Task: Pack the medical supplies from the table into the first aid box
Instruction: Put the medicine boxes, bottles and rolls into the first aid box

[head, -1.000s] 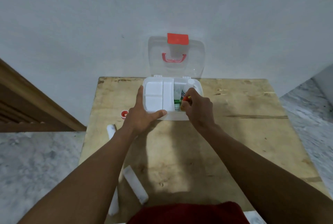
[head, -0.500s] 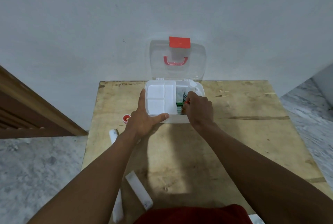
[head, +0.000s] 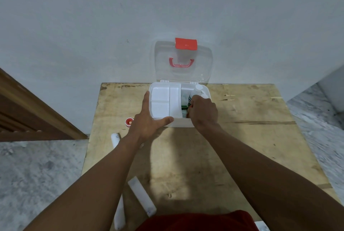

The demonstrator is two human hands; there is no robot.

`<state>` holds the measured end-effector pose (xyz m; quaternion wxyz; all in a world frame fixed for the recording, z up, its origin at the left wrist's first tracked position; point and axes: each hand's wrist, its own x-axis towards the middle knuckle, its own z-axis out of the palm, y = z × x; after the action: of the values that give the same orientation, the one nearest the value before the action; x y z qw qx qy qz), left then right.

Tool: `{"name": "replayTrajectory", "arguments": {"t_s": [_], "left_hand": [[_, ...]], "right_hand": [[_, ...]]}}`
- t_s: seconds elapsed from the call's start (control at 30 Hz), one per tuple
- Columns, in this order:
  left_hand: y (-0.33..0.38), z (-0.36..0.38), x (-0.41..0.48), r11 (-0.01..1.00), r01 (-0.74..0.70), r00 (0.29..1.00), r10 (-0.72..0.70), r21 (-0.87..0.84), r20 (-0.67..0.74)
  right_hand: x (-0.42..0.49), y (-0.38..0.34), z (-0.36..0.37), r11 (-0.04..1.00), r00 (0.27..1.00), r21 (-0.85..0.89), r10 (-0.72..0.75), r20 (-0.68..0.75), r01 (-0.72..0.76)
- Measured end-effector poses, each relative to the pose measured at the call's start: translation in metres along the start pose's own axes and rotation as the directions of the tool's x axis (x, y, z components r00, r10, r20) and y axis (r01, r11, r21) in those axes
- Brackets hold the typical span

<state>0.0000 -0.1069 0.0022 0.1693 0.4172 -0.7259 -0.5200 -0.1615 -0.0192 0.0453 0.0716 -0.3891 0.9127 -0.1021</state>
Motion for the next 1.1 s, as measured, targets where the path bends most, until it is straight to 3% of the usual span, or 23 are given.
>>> {"name": "replayTrajectory", "arguments": {"t_s": [0.33, 0.57, 0.7, 0.77, 0.93, 1.1], "left_hand": [[0.001, 0.0, -0.002, 1.0, 0.017, 1.0, -0.017, -0.014, 0.003], [0.003, -0.001, 0.0, 0.997, -0.048, 0.999, 0.049, -0.062, 0.022], [0.003, -0.002, 0.001, 0.993, -0.068, 0.996, 0.073, -0.101, 0.044], [0.003, -0.003, 0.002, 0.99, -0.081, 0.994, 0.089, -0.117, 0.06], [0.001, -0.003, 0.003, 0.988, -0.071, 0.993, 0.082, -0.134, 0.081], [0.004, -0.001, 0.005, 0.988, -0.079, 0.993, 0.09, -0.133, 0.077]], "right_hand": [[0.0, 0.009, 0.004, 0.994, 0.998, 0.097, -0.042, -0.044, 0.046], [-0.015, 0.019, 0.003, 0.98, 0.968, 0.105, -0.144, -0.204, 0.168], [-0.03, 0.039, 0.0, 0.946, 0.932, 0.219, -0.161, -0.325, 0.24], [-0.036, 0.054, 0.001, 0.946, 0.942, 0.229, -0.155, -0.298, 0.228], [-0.038, 0.076, 0.0, 0.945, 0.988, 0.293, -0.152, -0.004, 0.146], [-0.01, 0.082, 0.007, 0.916, 0.979, 0.381, -0.175, 0.106, 0.123]]}}
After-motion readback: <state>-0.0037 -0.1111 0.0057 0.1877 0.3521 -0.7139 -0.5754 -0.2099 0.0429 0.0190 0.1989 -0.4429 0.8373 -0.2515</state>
